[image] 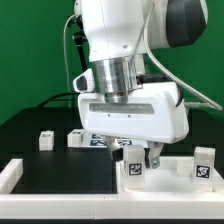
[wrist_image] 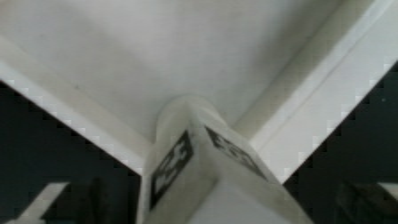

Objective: Assemble square table

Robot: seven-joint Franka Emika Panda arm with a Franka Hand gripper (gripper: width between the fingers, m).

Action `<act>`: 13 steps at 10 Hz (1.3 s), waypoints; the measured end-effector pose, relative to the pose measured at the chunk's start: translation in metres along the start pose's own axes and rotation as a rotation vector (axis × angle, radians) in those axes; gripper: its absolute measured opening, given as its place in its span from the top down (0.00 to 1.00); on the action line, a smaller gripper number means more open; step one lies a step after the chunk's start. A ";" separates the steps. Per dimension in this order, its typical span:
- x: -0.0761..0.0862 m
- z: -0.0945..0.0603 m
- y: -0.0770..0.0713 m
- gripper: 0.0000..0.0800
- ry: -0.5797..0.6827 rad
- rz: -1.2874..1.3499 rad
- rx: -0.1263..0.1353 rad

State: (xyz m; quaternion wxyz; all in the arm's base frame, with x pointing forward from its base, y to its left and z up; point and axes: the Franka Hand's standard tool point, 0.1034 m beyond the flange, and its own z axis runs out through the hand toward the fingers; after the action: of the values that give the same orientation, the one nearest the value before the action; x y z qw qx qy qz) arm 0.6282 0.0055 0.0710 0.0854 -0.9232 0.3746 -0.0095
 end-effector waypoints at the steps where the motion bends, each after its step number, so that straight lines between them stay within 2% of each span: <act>1: 0.002 -0.002 -0.002 0.19 0.027 -0.204 -0.021; 2: 0.002 -0.003 -0.005 0.19 0.049 -0.444 -0.051; 3: 0.003 -0.002 -0.007 0.19 0.061 -0.539 -0.051; 5: 0.003 -0.002 -0.006 0.19 0.061 -0.507 -0.051; 6: 0.003 -0.001 -0.006 0.34 0.061 -0.503 -0.051; 7: 0.003 -0.001 -0.006 0.34 0.061 -0.476 -0.050; 8: 0.004 -0.001 -0.005 0.60 0.063 -0.414 -0.049; 11: 0.010 0.000 0.001 0.63 0.077 -0.156 -0.045; 12: 0.011 0.000 0.003 0.63 0.079 0.048 -0.042; 13: 0.009 0.000 0.005 0.63 0.061 0.278 -0.027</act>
Offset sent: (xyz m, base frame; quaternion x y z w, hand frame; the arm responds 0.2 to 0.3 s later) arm 0.0000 0.0000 0.0000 0.0000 0.0000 -0.0650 0.9979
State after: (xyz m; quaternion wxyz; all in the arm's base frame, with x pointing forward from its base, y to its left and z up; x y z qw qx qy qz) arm 0.6311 -0.0041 0.0697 0.0620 -0.8627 0.5015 -0.0207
